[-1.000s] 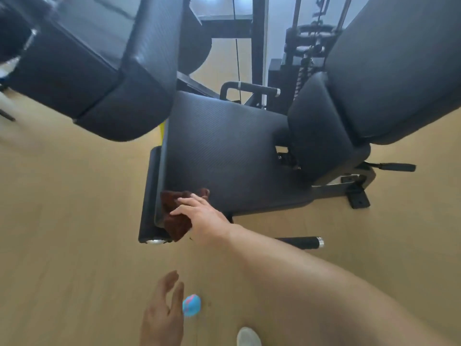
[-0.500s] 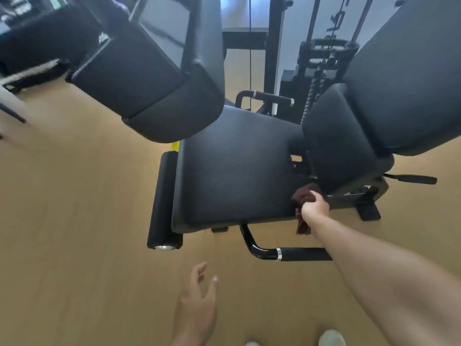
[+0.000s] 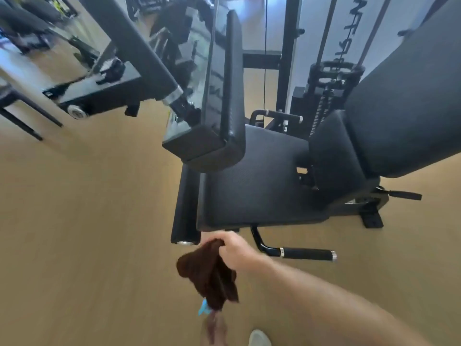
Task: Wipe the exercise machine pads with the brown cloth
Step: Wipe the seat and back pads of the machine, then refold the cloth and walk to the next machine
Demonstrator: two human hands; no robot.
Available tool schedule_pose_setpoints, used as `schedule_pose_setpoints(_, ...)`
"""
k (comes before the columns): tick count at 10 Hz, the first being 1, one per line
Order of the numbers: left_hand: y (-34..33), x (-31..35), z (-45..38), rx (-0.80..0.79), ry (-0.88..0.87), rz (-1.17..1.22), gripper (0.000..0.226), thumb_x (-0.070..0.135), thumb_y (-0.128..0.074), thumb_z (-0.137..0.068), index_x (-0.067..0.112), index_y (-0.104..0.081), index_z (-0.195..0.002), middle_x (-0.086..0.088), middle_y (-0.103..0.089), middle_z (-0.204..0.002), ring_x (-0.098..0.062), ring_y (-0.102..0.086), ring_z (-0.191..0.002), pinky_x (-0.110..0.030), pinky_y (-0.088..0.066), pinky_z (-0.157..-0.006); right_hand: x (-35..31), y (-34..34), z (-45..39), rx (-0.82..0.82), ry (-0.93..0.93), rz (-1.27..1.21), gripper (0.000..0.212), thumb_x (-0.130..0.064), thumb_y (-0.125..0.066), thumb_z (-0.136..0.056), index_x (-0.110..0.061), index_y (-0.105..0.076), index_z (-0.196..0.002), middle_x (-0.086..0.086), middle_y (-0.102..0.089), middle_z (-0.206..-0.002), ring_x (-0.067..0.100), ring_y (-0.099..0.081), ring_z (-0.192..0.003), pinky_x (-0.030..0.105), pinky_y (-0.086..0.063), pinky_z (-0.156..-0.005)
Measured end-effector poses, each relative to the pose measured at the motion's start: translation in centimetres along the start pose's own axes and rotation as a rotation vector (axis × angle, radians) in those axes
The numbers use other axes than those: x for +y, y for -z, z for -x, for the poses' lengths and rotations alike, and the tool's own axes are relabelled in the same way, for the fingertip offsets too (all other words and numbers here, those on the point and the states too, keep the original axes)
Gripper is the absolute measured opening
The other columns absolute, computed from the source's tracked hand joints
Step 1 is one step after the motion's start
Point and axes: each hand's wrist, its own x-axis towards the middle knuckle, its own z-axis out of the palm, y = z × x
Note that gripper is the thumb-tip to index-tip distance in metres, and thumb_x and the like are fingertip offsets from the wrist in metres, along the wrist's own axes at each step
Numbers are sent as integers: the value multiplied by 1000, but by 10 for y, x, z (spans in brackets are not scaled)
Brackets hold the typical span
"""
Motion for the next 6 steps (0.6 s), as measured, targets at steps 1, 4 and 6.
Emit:
schedule_pose_setpoints(1,-175,96,-9,96,288,193,94,58,-90,-51,19,-55,-130,2,-68,-110,-25,-66,-97,-46,-56,-85,11,1,89,222,-125,-262,47,10,-41,-89,-24,-73,-98,-6,-72,-100,14,-65,-102,29,-56,-91)
schedule_pose_setpoints(4,-300,121,82,-766,304,-257,104,46,-91,-54,34,-38,-143,4,-66,-131,-16,-68,-115,-32,-57,-89,44,106,287,538,-395,-178,26,-9,-44,-82,-24,-66,-85,-5,-71,-87,13,-66,-87,36,-56,-84)
schedule_pose_setpoints(6,-434,102,173,-1133,-434,-877,81,38,-91,-58,48,-45,-123,31,-42,-129,6,-43,-125,-9,-36,-100,61,178,439,667,-477,-232,13,-17,-54,-88,-12,-65,-87,6,-71,-85,18,-62,-74,34,-51,-68)
